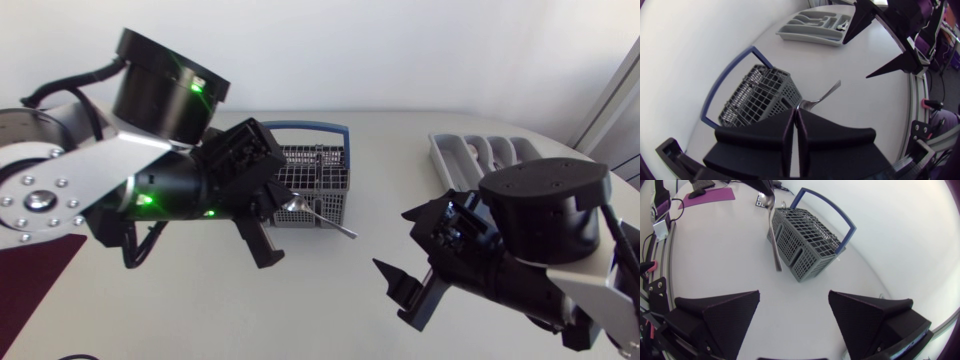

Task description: Transfer all utensils from the basket to the drawer tray.

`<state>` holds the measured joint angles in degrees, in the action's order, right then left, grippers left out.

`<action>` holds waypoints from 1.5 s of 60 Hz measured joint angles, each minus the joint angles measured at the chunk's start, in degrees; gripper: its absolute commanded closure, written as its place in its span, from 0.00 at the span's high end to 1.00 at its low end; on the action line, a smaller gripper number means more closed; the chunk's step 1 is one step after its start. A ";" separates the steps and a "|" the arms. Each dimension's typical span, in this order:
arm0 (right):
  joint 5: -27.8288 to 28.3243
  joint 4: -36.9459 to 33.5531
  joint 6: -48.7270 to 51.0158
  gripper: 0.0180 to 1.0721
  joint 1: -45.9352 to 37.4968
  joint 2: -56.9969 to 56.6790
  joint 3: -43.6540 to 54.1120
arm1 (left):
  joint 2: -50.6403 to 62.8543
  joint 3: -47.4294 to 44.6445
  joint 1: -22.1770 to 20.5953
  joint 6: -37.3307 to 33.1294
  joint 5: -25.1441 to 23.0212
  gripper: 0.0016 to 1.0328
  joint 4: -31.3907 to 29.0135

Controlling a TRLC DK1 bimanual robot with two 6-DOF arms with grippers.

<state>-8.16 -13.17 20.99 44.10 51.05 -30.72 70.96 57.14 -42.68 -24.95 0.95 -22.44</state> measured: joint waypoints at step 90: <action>-18.12 34.86 14.99 0.15 11.28 26.91 0.42 | 12.00 6.99 1.40 14.47 -9.97 0.03 -3.72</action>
<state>-26.28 21.69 35.99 55.37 77.95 -30.30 82.96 64.14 -41.28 -10.48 -9.02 -26.15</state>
